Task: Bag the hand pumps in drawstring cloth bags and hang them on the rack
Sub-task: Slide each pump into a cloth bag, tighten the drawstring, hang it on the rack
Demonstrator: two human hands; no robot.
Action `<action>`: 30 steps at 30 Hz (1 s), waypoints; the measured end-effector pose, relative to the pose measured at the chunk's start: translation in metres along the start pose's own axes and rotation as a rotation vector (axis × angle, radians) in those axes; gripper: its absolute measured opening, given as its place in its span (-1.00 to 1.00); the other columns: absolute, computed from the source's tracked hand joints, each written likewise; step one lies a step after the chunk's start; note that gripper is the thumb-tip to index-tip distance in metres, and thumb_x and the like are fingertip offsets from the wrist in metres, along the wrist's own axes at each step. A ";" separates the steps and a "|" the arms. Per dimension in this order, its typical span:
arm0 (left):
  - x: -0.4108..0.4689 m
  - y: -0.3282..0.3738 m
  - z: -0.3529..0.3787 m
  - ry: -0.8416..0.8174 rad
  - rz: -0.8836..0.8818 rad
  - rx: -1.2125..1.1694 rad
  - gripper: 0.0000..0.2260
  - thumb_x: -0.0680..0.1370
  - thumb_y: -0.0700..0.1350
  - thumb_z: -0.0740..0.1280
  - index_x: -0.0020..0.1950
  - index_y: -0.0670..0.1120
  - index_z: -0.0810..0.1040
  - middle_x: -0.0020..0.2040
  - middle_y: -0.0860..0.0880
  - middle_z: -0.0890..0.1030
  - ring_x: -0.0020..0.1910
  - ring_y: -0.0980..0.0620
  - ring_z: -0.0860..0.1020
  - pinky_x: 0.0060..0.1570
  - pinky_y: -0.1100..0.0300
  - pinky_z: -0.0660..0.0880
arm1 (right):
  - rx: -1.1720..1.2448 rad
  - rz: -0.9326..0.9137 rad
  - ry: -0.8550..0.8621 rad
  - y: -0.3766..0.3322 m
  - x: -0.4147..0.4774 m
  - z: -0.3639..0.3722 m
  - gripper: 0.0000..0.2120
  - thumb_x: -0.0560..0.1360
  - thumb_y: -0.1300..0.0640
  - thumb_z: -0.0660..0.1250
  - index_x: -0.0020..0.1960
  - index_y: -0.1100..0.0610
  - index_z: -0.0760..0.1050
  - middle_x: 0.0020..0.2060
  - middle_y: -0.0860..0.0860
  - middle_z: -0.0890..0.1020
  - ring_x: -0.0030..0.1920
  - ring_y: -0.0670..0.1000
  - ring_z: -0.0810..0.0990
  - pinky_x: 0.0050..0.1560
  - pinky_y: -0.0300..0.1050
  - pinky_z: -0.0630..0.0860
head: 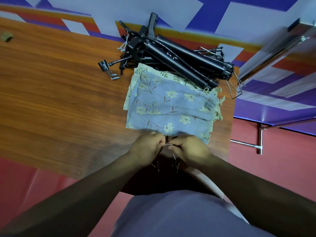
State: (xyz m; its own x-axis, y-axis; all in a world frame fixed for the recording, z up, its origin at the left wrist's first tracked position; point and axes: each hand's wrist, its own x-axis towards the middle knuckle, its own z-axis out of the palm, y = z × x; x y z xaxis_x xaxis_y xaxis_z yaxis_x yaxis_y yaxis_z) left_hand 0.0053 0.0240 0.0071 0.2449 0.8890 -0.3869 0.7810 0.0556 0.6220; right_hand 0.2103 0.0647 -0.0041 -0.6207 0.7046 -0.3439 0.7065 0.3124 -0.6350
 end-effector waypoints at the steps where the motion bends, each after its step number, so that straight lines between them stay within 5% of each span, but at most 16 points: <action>1: 0.004 0.003 -0.007 0.012 0.009 0.006 -0.78 0.60 0.09 0.22 -0.05 -0.01 0.55 -0.08 0.00 0.57 -0.07 -0.06 0.53 -0.05 0.02 0.47 | -0.034 -0.004 0.000 0.000 0.002 -0.007 -0.70 0.52 -0.17 0.17 0.06 -0.09 0.59 -0.12 -0.09 0.64 -0.09 -0.06 0.58 -0.09 -0.08 0.54; 5: 0.026 0.027 -0.032 0.102 0.004 -0.036 -0.88 0.62 -0.07 0.32 0.03 -0.07 0.61 -0.02 -0.04 0.63 0.01 -0.05 0.56 0.04 0.07 0.47 | -0.168 -0.094 0.069 -0.004 0.015 -0.042 -0.81 0.55 0.00 0.21 -0.10 0.04 0.55 -0.18 0.02 0.61 -0.13 0.13 0.58 -0.20 -0.04 0.49; 8: 0.047 0.045 -0.050 0.189 0.035 -0.089 -0.91 0.61 -0.17 0.37 0.08 -0.12 0.65 -0.05 -0.02 0.63 0.01 -0.04 0.58 0.00 0.15 0.45 | -0.153 -0.082 0.105 -0.004 0.027 -0.071 -0.75 0.55 0.03 0.11 -0.03 0.07 0.54 -0.13 0.07 0.62 -0.12 0.16 0.57 -0.15 0.03 0.51; 18: 0.136 0.058 -0.118 0.412 -0.073 -0.388 -0.61 0.64 -0.07 0.35 0.47 0.06 0.43 0.03 0.12 0.55 0.01 0.06 0.57 -0.03 0.24 0.49 | -0.142 0.009 0.507 0.024 0.085 -0.170 -0.75 0.65 -0.01 0.08 -0.16 0.08 0.27 -0.26 0.06 0.41 -0.20 0.21 0.45 -0.20 0.04 0.36; 24: 0.173 0.049 -0.126 0.514 -0.231 -0.446 -0.55 0.63 0.03 0.36 0.49 0.17 0.34 0.21 -0.01 0.47 0.00 0.12 0.56 0.06 0.10 0.51 | -0.335 0.065 0.508 0.031 0.127 -0.188 -0.67 0.47 -0.05 0.38 -0.06 0.15 0.31 -0.06 0.15 0.46 -0.04 0.19 0.42 0.00 0.10 0.41; 30: 0.183 0.042 -0.114 0.549 -0.261 -0.497 -0.49 0.61 0.04 0.37 0.52 0.18 0.27 0.29 -0.01 0.43 0.06 0.02 0.59 0.09 0.05 0.52 | -0.369 0.107 0.454 0.042 0.156 -0.203 -0.65 0.53 -0.02 0.37 -0.07 0.10 0.21 -0.08 0.11 0.46 -0.07 0.16 0.40 -0.08 0.03 0.36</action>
State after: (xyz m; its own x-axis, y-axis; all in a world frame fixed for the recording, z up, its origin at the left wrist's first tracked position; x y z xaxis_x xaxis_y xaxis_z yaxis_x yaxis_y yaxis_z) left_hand 0.0172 0.2403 0.0397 -0.3312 0.9095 -0.2511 0.3937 0.3751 0.8392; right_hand 0.2123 0.3166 0.0557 -0.3890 0.9212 -0.0106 0.8793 0.3678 -0.3027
